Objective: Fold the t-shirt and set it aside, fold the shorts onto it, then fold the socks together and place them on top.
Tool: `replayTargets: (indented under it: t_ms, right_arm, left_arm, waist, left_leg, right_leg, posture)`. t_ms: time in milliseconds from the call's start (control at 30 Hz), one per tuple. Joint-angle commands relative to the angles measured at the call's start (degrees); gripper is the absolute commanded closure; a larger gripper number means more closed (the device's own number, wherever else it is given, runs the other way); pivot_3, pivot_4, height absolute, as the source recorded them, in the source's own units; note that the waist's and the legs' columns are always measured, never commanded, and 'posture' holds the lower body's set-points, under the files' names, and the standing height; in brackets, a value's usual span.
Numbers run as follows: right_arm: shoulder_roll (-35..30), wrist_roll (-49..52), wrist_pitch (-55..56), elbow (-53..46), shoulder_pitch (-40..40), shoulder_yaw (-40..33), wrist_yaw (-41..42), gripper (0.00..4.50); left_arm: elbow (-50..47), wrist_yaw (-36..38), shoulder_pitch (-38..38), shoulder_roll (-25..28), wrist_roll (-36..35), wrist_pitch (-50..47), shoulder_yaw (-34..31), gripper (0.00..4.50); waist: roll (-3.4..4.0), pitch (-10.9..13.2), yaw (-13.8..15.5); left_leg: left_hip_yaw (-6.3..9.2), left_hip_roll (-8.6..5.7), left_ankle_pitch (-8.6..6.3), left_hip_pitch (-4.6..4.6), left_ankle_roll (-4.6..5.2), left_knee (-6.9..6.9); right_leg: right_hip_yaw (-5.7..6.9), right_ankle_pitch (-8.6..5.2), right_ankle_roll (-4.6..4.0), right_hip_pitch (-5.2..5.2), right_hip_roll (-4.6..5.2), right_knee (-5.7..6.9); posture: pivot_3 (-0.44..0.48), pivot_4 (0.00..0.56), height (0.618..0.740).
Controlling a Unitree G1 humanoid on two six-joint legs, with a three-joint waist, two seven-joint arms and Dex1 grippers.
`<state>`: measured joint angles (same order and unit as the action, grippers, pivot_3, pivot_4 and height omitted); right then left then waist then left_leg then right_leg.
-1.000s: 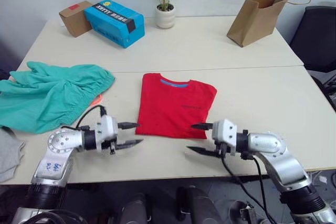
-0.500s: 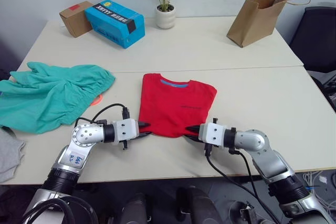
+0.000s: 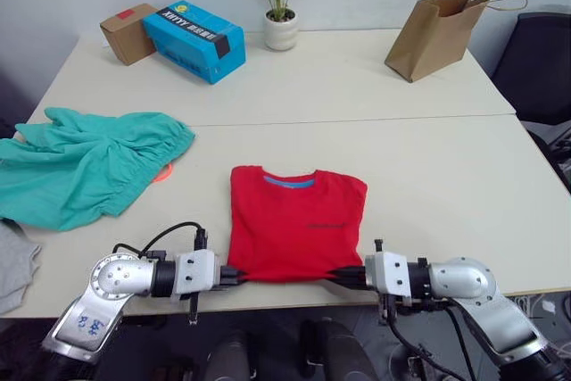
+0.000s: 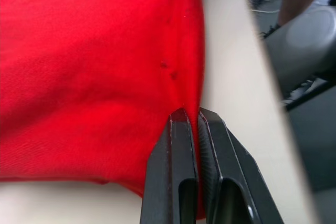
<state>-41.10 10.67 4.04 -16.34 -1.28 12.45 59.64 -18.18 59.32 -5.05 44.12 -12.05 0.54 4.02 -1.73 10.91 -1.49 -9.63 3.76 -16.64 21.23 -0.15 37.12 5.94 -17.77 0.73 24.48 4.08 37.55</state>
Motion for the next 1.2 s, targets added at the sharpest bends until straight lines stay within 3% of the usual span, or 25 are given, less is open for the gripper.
replayTargets:
  t_ms: [33, 100, 133, 267, 367, 500, 600, 700, 767, 1000, 1100, 1200]
  right_arm:
    - [-0.56, 3.61, -0.91, -0.54, -1.46, -3.20, 0.54, 4.50]
    - [-2.04, 3.43, 0.86, -0.65, -2.42, -2.46, 2.73, 4.01]
    - [-2.76, 3.42, 2.35, -0.95, -2.98, -2.26, 4.11, 3.76]
    - [-4.44, 6.77, 1.67, -2.82, -4.85, -4.27, 5.83, 2.40]
    - [-6.74, 14.91, -5.90, -7.11, -6.40, -8.57, 6.33, 2.38]
    - [-9.58, 30.74, -21.38, -13.11, -4.23, -13.08, 4.67, 2.38]
    - [-5.60, 27.28, -23.03, -10.00, 2.48, -9.69, 1.28, 3.37]
    - [0.75, 18.44, -18.76, -3.52, 7.29, -4.64, -2.01, 4.37]
    - [4.53, 14.33, -15.44, 0.20, 9.03, -2.08, -2.80, 4.50]
    - [11.43, 1.47, -5.12, 11.16, 12.77, 3.53, -5.93, 4.50]
    - [13.94, 1.68, -5.87, 12.96, 12.44, 0.47, -10.07, 4.50]
    - [14.04, 2.72, -4.76, 16.89, 12.10, -4.04, -11.98, 4.50]
  left_arm:
    - [-2.64, -0.59, -2.02, 1.06, -2.80, -2.71, -3.19, 4.48]
    - [-2.87, 0.44, -3.22, 1.91, -4.63, -4.68, -4.17, 4.50]
    - [-2.68, 1.31, -4.17, 3.07, -4.82, -5.35, -4.69, 3.96]
    - [-1.89, 2.31, -6.54, 5.27, -6.50, -6.77, -8.12, 2.75]
    - [-2.90, 4.96, -9.49, 7.50, -11.87, -12.08, -13.02, 1.81]
    - [-4.24, 6.93, -8.00, 9.03, -20.55, -19.82, -17.08, 1.81]
    - [-4.57, 4.64, -0.75, 5.60, -24.29, -23.67, -14.64, 2.79]
    - [-2.61, 2.91, 6.16, 1.26, -20.96, -23.44, -8.51, 3.72]
    - [0.32, 1.03, 10.39, -2.79, -17.79, -21.93, -4.50, 4.35]
    - [12.74, -1.27, 16.43, -12.24, -6.11, -12.13, 5.59, 4.44]
    - [14.54, -3.40, 13.96, -13.24, -4.62, -10.52, 4.98, 4.44]
    - [15.05, -5.71, 11.73, -14.26, -7.68, -12.70, 0.90, 4.44]
  waist:
    - [0.00, 0.00, 0.01]
    - [0.00, 0.00, 0.01]
    - [0.00, 0.00, 0.01]
    - [-0.01, 0.00, 0.04]
    - [0.00, 0.00, -0.05]
    - [0.00, 0.02, 0.05]
    - [-0.05, 0.03, 0.23]
    - [-0.05, 0.02, 0.42]
    - [-0.06, 0.01, 0.67]
    - [-0.07, 0.01, 0.98]
    - [-0.08, 0.00, 0.70]
    - [-0.08, 0.00, 0.56]
  left_leg:
    - [0.00, 0.00, 0.01, 0.00, -0.04, -0.01]
    - [0.00, 0.00, 0.03, 0.00, -0.07, -0.02]
    - [0.00, 0.00, 0.03, 0.01, -0.06, -0.02]
    - [0.01, 0.02, 0.07, 0.02, 0.04, -0.08]
    - [0.03, 0.02, 0.02, 0.05, 0.11, -0.06]
    - [0.09, 0.03, -0.03, 0.06, 0.14, -0.05]
    - [0.21, 0.02, -0.09, 0.09, -0.09, -0.02]
    - [0.22, -0.02, -0.05, 0.10, -0.08, -0.02]
    - [0.20, -0.08, 0.05, 0.09, 0.09, -0.04]
    - [-0.06, -0.03, 0.16, 0.23, -0.18, 0.07]
    - [-0.06, 0.00, 0.15, 0.19, -0.17, 0.08]
    - [-0.02, -0.01, 0.14, 0.03, -0.14, 0.06]
  right_leg:
    - [0.00, 0.00, -0.01, 0.00, 0.00, -0.04]
    - [0.00, 0.01, -0.03, -0.02, -0.01, -0.07]
    - [0.01, 0.01, -0.03, -0.02, -0.01, -0.07]
    - [0.03, -0.01, -0.05, 0.02, -0.04, -0.10]
    - [0.03, -0.01, -0.05, 0.02, -0.03, -0.11]
    - [0.04, 0.00, -0.05, 0.03, -0.02, -0.12]
    - [0.06, -0.02, -0.09, -0.04, -0.02, -0.19]
    - [0.06, 0.01, -0.07, -0.10, -0.03, -0.27]
    - [0.04, 0.09, 0.06, -0.11, -0.02, -0.23]
    - [0.01, 0.05, 0.14, 0.10, -0.09, -0.17]
    - [-0.02, 0.05, 0.14, 0.09, -0.09, -0.14]
    - [-0.02, 0.09, 0.09, -0.03, -0.03, -0.08]
  posture:
    - [0.000, 0.150, 0.740]
    - [0.000, 0.150, 0.740]
    - [0.000, 0.150, 0.740]
    - [0.000, 0.150, 0.740]
    - [0.000, 0.150, 0.740]
    - [0.000, 0.150, 0.740]
    - [0.000, 0.150, 0.740]
    - [0.000, 0.150, 0.740]
    - [0.000, 0.150, 0.740]
    - [0.000, 0.150, 0.740]
    - [0.000, 0.150, 0.740]
    - [0.000, 0.150, 0.740]
